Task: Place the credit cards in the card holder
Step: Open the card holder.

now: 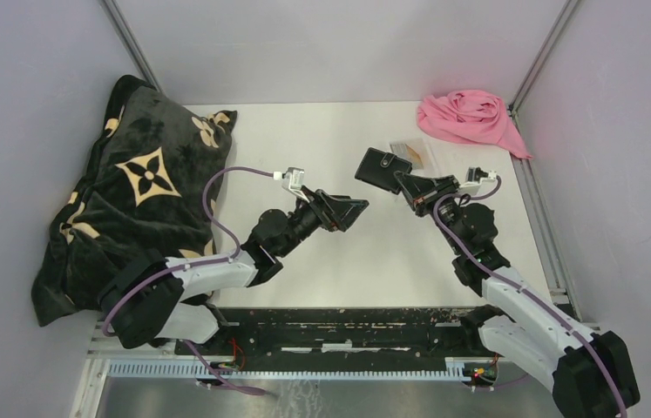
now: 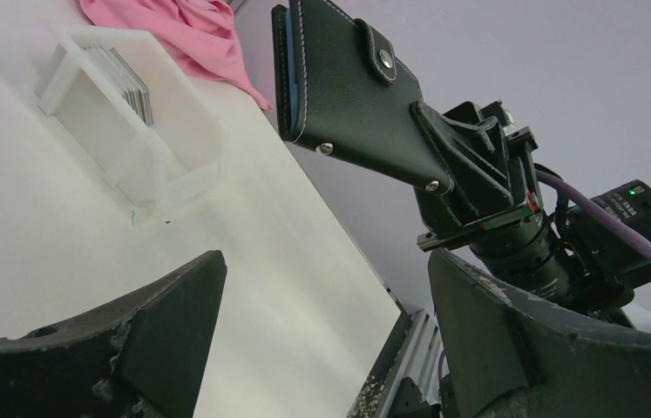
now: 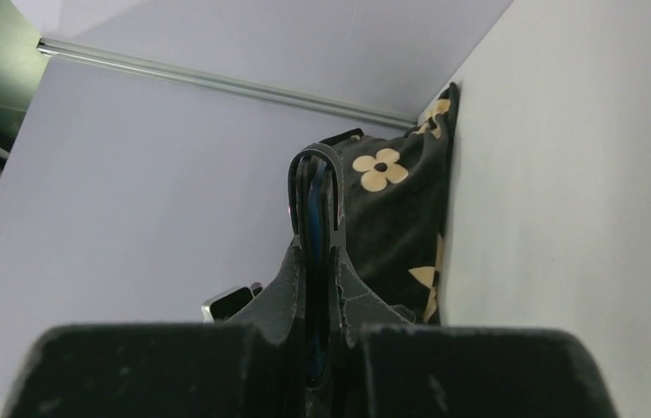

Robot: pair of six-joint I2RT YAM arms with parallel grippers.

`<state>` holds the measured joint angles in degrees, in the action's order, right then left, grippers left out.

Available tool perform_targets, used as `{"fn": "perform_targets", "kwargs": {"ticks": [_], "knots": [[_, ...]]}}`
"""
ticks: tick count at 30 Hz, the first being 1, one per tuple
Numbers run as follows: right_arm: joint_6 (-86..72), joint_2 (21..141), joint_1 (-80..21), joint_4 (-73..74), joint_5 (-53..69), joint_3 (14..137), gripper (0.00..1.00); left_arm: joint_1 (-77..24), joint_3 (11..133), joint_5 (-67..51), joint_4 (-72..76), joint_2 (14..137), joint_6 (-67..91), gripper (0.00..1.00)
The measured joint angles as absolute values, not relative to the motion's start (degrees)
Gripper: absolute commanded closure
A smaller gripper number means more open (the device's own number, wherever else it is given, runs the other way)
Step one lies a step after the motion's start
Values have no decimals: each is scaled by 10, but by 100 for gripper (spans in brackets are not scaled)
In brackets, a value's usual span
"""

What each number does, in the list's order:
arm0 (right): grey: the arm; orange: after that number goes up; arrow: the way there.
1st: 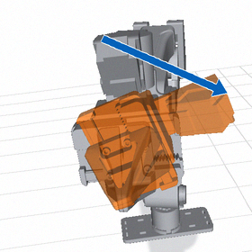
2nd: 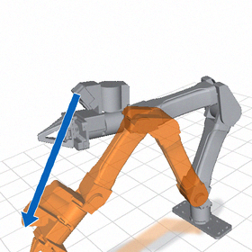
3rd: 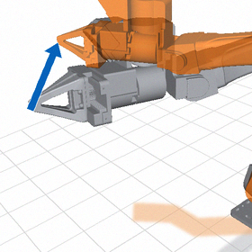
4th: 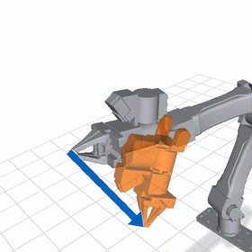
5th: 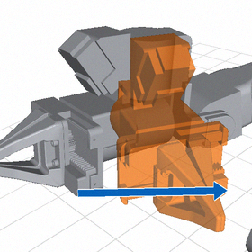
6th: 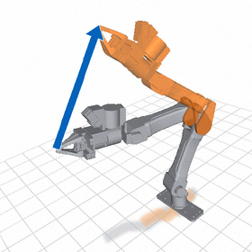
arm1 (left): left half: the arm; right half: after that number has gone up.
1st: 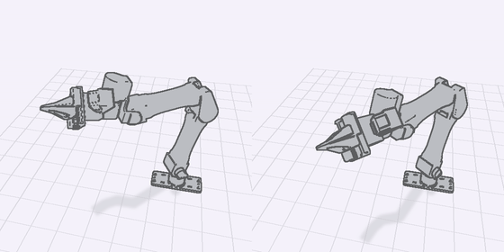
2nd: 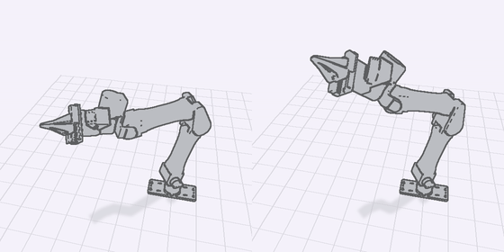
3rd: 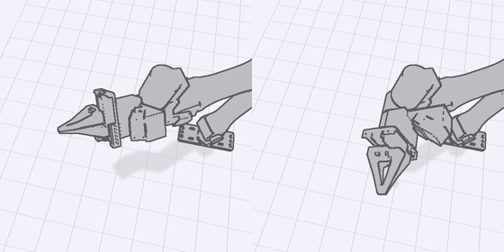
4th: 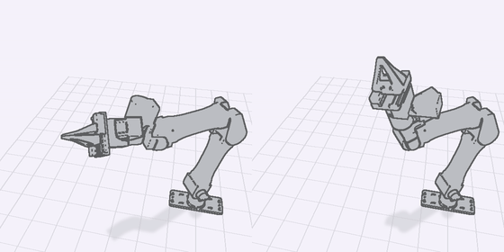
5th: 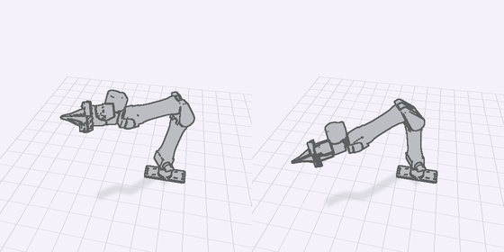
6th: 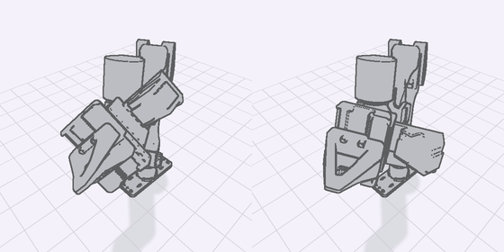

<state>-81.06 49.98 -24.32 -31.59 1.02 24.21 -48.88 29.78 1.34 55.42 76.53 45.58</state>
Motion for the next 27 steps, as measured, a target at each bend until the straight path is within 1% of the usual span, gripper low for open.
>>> {"fn": "perform_targets", "kwargs": {"ticks": [8, 15, 20, 24, 27], "knots": [[-857, 546, -291, -399, 1, 211, 99, -489, 318, 16, 583, 788, 456, 10], [-880, 559, -317, -453, -16, 192, 99, -489, 322, 39, 609, 792, 463, 25], [-892, 583, -343, -495, -34, 186, 99, -489, 310, 64, 643, 792, 479, 31], [-900, 615, -365, -534, -53, 183, 99, -489, 306, 77, 662, 802, 486, 46], [-904, 635, -380, -565, -69, 178, 99, -489, 305, 88, 673, 808, 489, 55]]}}
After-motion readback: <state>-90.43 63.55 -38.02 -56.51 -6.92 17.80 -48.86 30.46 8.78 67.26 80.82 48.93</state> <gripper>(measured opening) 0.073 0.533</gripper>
